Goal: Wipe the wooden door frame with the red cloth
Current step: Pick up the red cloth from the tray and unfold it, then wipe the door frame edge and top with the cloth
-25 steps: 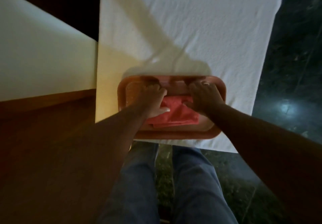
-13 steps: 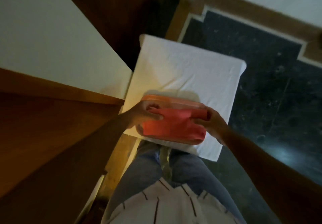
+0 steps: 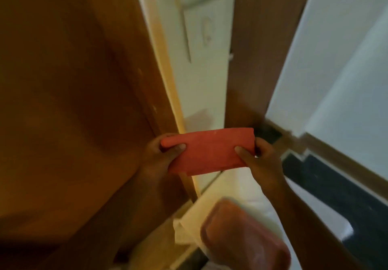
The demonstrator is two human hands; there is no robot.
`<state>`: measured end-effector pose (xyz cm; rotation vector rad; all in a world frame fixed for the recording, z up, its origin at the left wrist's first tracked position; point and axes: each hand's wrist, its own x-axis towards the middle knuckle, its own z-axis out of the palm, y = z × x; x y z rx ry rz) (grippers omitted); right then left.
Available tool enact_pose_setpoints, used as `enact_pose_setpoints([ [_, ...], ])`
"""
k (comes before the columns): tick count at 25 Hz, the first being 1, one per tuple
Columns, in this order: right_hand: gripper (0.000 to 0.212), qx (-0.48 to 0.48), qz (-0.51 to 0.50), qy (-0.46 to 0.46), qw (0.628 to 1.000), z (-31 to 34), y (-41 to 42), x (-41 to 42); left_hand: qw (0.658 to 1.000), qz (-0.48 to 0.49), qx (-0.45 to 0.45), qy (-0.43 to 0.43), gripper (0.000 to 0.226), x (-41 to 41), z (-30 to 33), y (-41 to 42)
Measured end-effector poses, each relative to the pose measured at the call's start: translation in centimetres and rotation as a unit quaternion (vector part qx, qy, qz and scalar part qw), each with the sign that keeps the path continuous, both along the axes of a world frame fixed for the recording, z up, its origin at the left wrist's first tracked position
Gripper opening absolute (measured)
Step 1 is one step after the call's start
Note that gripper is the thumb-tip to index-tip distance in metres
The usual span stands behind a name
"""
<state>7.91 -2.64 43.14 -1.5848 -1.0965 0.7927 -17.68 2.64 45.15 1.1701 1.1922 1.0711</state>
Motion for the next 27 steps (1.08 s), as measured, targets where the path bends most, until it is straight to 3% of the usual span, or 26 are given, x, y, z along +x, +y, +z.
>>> enact_pose_setpoints([
  [3, 0.01, 0.132, -0.042, -0.092, 0.986, 6.0, 3.7, -6.0, 0.989, 0.013, 0.133, 0.06, 0.02, -5.7, 6.9, 1.6],
  [5, 0.002, 0.193, -0.052, -0.064, 0.978, 9.4, 5.8, -10.2, 0.97, 0.032, 0.21, 0.118, 0.016, -8.5, 9.0, 2.3],
  [7, 0.017, 0.238, -0.076, -0.043, 0.967, 11.8, 7.7, -14.5, 0.935, 0.07, 0.283, 0.205, 0.018, -11.1, 10.1, 3.1],
  [8, 0.023, 0.255, -0.087, -0.039, 0.962, 12.3, 8.5, -16.8, 0.894, 0.095, 0.323, 0.296, 0.022, -12.3, 10.5, 3.5],
  [9, 0.031, 0.258, -0.091, -0.044, 0.961, 12.5, 9.3, -19.2, 0.827, 0.115, 0.367, 0.409, 0.027, -13.3, 10.6, 4.1],
  [11, 0.06, 0.246, -0.086, -0.075, 0.963, 12.2, 10.4, -23.8, 0.653, 0.177, 0.465, 0.571, 0.035, -15.3, 10.5, 5.5],
  [12, 0.074, 0.232, -0.085, -0.089, 0.965, 11.9, 11.0, -25.7, 0.584, 0.214, 0.505, 0.599, 0.04, -16.3, 10.6, 6.0],
  [14, 0.089, 0.205, -0.111, -0.126, 0.964, 13.2, 12.4, -27.6, 0.505, 0.269, 0.548, 0.61, 0.052, -18.2, 11.1, 7.0],
  [16, 0.085, 0.277, -0.164, -0.221, 0.921, 16.8, 14.0, -26.8, 0.473, 0.301, 0.549, 0.62, 0.065, -19.4, 11.8, 8.0],
  [18, 0.076, 0.405, -0.189, -0.315, 0.837, 22.8, 16.6, -24.8, 0.45, 0.326, 0.529, 0.641, 0.073, -19.4, 11.7, 8.6],
  [20, 0.071, 0.471, -0.206, -0.368, 0.775, 29.2, 19.4, -23.3, 0.425, 0.342, 0.512, 0.663, 0.072, -18.8, 11.6, 9.1],
  [22, 0.065, 0.505, -0.261, -0.399, 0.72, 31.5, 21.7, -23.2, 0.409, 0.35, 0.512, 0.669, 0.069, -18.7, 11.5, 9.5],
  [24, 0.065, 0.504, -0.278, -0.44, 0.689, 27.5, 22.6, -22.9, 0.406, 0.354, 0.517, 0.665, 0.069, -19.0, 11.1, 9.7],
  [27, 0.065, 0.407, -0.194, -0.537, 0.713, 12.2, 20.3, -21.6, 0.38, 0.362, 0.529, 0.667, 0.07, -19.4, 10.5, 10.0],
])
